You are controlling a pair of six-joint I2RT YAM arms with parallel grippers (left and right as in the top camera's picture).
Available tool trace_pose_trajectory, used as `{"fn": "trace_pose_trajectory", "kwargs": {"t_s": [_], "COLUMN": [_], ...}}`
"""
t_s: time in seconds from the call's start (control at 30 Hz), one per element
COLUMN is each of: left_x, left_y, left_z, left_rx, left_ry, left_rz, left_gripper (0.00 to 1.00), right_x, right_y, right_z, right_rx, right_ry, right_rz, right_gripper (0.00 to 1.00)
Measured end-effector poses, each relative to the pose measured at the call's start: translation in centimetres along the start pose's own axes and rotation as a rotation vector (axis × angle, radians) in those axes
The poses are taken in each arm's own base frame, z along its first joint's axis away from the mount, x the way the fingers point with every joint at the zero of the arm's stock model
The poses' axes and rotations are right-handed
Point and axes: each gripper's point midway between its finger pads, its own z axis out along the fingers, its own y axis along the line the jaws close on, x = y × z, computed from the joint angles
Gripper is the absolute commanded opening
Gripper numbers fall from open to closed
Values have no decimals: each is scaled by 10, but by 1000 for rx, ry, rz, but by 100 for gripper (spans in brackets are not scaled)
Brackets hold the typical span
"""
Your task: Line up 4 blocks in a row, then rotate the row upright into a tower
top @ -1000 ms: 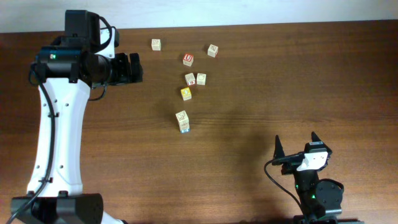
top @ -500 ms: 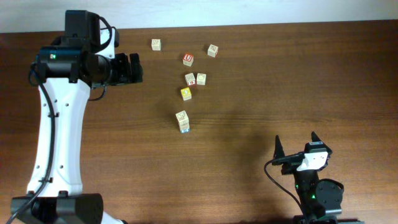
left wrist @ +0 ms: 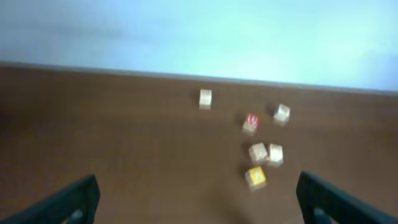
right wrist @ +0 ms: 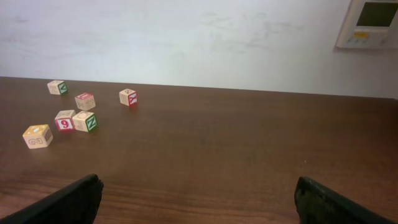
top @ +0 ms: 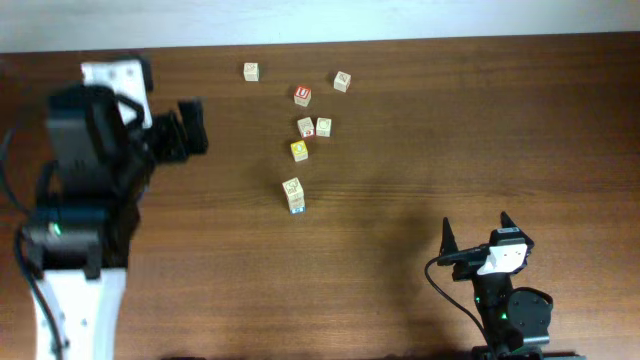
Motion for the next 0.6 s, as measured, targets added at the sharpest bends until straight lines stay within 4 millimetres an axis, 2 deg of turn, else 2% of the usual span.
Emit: {"fn": "trace_pose_trajectory", "kwargs": {"t_s": [0.07,0.13,0.23,0.4,0.6], "left_x": [22,53,76,100,122], "left_y": [9,23,34,41,45], "left_z": [-1,-11,-27,-42,-49], "left_rx": [-12,-41,-65,-89,-106], "left_ry": [-28,-55,-118,-206,-253], "left_rz": [-6,-17,-27,-24,-9], "left_gripper": [99,99,99,99,99], "right_x": [0,0,0,0,0], "right_y": [0,0,0,0,0], "right_z": [0,0,0,0,0], "right_rx": [0,0,0,0,0], "right_ry": [0,-2,-1,-1,-1], "right_rz": [0,1,0,1,1], "right_gripper": [98,98,98,98,98]}}
